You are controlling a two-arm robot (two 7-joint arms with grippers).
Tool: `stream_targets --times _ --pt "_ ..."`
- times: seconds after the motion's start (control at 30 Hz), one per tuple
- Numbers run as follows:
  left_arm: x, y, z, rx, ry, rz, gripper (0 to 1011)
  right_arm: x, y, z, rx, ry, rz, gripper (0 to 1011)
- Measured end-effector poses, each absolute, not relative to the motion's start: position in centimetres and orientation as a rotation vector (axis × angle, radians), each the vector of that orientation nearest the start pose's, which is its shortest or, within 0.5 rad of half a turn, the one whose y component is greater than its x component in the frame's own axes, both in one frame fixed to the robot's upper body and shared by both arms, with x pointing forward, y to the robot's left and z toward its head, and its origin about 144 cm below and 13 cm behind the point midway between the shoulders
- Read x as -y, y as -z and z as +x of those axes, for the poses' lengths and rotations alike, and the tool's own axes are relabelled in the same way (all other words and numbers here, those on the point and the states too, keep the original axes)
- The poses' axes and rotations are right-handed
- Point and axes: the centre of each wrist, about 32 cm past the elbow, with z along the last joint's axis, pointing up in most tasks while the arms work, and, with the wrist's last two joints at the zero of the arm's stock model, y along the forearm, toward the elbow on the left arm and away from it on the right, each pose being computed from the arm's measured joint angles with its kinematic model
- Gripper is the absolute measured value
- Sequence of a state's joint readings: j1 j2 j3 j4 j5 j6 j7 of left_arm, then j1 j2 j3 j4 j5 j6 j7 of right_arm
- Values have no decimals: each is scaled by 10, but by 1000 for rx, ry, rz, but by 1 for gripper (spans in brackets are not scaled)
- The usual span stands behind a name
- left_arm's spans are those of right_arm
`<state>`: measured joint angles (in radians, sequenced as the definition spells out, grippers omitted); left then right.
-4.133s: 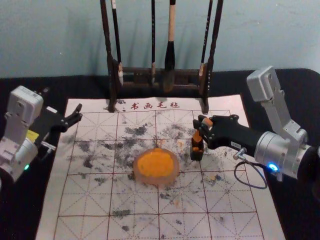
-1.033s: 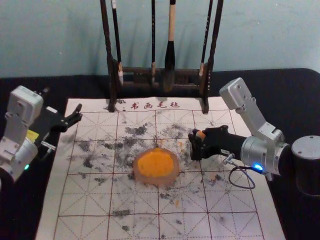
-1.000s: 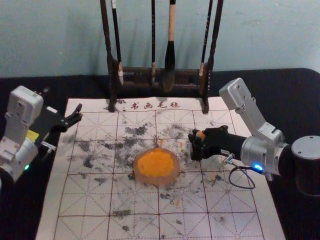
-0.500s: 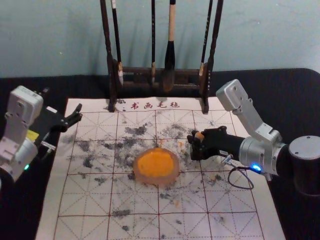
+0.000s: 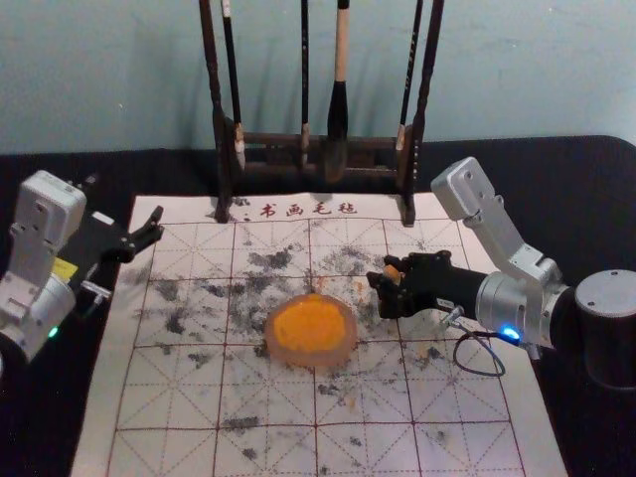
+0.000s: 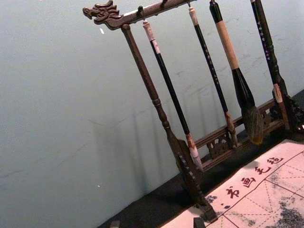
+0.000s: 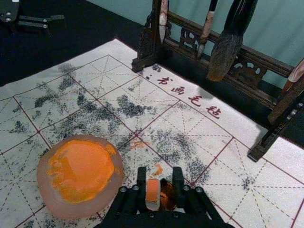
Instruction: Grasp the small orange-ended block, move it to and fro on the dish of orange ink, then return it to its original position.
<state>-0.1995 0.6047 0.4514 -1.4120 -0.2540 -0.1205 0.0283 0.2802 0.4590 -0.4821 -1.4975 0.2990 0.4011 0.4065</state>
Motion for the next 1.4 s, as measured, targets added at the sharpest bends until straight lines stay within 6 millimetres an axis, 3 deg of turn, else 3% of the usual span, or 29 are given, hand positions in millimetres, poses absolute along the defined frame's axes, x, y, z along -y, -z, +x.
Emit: stream_targets --times 0.2,0.33,0.47,0.77,0.97,1.2,1.4 --pt "-310 -1140 489 285 -1248 305 1001 236 -1175 507 -139 802 -465 471" --pt "-310 -1140 489 285 -1248 304 1001 236 -1175 507 -139 803 -465 644" --pt "-310 -1140 489 285 -1248 304 1001 236 -1175 507 -140 803 -464 721" --pt "-310 -1140 489 285 -1248 304 1001 236 -1175 507 -140 803 -464 997" --pt "-310 -1140 489 285 -1248 304 1001 236 -1175 505 -100 810 -426 1002" --pt "-310 -1140 489 285 -1248 304 1001 241 -1170 493 108 911 -289 1003" --pt "-310 -1140 489 285 -1248 304 1001 247 -1149 477 247 1064 -230 1002"
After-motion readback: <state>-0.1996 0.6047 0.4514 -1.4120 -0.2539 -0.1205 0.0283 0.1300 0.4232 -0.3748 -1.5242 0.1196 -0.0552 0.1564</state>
